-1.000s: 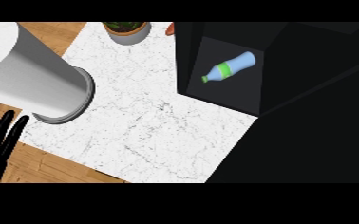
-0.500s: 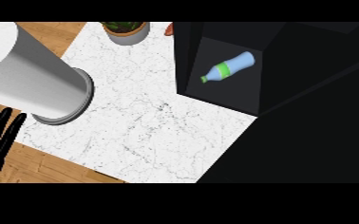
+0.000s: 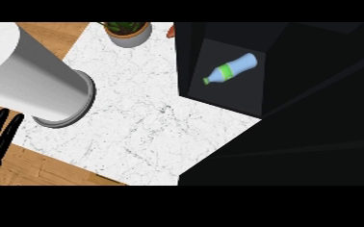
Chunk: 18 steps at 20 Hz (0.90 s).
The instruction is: Pick up the bottled water, place it into the cabinet and close the cabinet
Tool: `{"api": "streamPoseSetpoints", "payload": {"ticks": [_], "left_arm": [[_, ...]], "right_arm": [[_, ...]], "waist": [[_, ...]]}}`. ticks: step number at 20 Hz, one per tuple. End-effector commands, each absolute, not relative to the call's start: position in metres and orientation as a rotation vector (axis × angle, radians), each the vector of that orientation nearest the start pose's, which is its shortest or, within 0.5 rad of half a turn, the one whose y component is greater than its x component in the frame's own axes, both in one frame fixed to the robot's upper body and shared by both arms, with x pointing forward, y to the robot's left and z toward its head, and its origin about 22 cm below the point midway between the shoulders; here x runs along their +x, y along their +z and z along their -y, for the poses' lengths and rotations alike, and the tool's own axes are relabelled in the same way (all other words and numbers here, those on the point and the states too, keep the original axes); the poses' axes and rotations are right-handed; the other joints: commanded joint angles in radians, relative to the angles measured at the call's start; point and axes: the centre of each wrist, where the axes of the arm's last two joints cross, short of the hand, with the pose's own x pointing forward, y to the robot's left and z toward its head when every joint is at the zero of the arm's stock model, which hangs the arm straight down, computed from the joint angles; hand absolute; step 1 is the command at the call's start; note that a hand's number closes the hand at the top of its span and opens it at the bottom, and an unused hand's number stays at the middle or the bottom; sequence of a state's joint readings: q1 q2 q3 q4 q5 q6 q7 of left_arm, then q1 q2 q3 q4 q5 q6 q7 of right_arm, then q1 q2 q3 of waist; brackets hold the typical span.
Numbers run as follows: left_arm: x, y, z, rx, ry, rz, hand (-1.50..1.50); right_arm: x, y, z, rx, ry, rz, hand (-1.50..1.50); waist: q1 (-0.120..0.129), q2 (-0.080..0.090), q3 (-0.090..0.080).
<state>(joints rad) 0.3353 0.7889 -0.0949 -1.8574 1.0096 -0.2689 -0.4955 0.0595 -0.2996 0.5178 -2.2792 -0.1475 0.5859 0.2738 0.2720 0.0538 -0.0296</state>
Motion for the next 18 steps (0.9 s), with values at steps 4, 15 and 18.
{"api": "streamPoseSetpoints", "payload": {"ticks": [4,15,18], "left_arm": [[0.165,0.07,-0.355,-0.546,0.075,1.881,-1.5],[0.161,0.063,-0.365,-0.511,0.108,1.865,-1.5],[0.164,0.065,-0.365,-0.512,0.118,1.873,-1.5]], "right_arm": [[0.205,0.128,0.14,0.579,1.033,1.546,1.5],[0.292,0.159,0.099,0.351,0.704,1.607,1.5],[0.318,0.173,0.089,0.297,0.616,1.622,1.5]], "waist": [[-0.008,0.002,0.011],[-0.047,-0.014,0.021],[-0.06,-0.013,0.024]]}}
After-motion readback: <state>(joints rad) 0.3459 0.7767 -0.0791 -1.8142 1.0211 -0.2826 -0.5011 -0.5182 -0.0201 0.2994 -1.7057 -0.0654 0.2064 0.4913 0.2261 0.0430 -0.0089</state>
